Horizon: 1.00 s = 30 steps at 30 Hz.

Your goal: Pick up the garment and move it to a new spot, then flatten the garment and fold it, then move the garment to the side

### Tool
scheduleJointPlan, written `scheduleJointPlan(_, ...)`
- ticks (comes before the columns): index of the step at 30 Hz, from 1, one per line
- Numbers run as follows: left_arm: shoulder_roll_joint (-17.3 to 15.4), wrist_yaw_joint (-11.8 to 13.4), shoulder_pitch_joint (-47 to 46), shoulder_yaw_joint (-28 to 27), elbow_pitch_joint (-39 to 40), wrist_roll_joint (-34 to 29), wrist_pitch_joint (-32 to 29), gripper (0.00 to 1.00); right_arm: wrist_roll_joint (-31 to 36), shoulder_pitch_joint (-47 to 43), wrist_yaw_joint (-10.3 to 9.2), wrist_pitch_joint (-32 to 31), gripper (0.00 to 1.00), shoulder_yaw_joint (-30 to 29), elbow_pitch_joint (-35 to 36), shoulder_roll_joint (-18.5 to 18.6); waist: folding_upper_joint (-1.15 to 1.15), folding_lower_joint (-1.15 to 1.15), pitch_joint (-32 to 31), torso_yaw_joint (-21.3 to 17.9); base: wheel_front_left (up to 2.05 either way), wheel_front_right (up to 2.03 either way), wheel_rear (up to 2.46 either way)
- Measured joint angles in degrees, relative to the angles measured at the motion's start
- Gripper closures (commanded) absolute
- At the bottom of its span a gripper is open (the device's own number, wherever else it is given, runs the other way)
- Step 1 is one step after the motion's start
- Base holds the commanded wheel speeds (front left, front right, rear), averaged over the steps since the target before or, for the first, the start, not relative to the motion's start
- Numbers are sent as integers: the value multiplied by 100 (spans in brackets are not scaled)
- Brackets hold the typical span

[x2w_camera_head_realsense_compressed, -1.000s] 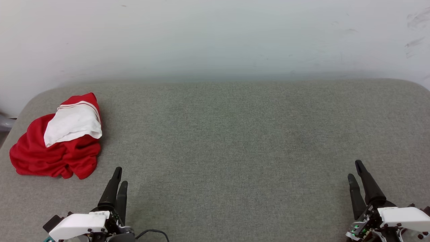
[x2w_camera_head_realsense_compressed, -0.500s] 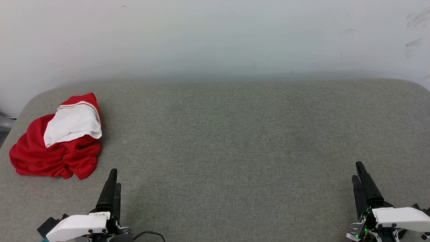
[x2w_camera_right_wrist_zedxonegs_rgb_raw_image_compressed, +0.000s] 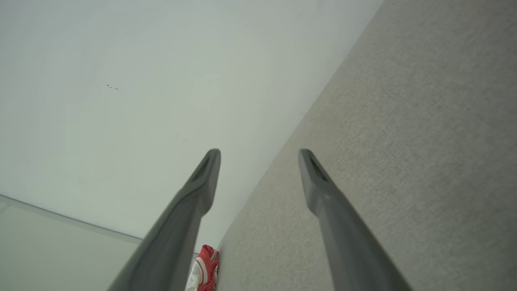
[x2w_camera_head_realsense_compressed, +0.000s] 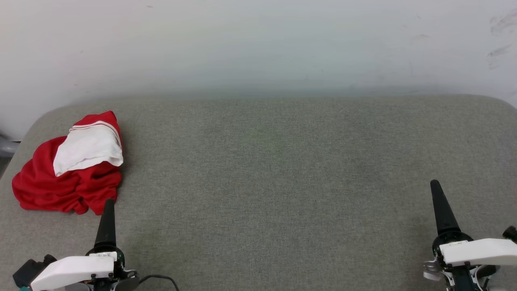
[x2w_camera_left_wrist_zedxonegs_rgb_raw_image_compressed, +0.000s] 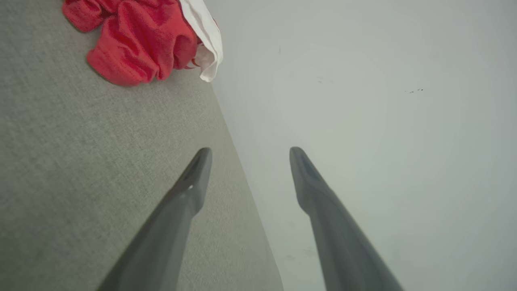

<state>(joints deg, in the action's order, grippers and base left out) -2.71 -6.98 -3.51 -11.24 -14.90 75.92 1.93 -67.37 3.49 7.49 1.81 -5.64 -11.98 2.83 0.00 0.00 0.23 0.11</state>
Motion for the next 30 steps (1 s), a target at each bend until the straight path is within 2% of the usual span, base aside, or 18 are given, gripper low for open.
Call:
scheduleJointPlan(10,-1,-8,12,-47,519,-764,190,0,1791,-2,0,193,0,141,494,-1,0,0,26,15,0,0,0)
scheduleJointPlan(16,-1,10,88,37,970,-1680,310,0,2662,-4,0,310,0,224,709,-1,0,0,40,25,0,0,0)
scheduleJointPlan(27,0,292,240,757,1500,-3375,491,0,3963,-12,0,500,0,431,946,0,0,0,47,32,0,0,0)
scheduleJointPlan(30,-5,304,255,909,1640,-3831,541,0,4277,-27,0,545,0,490,984,0,0,0,47,33,0,0,0)
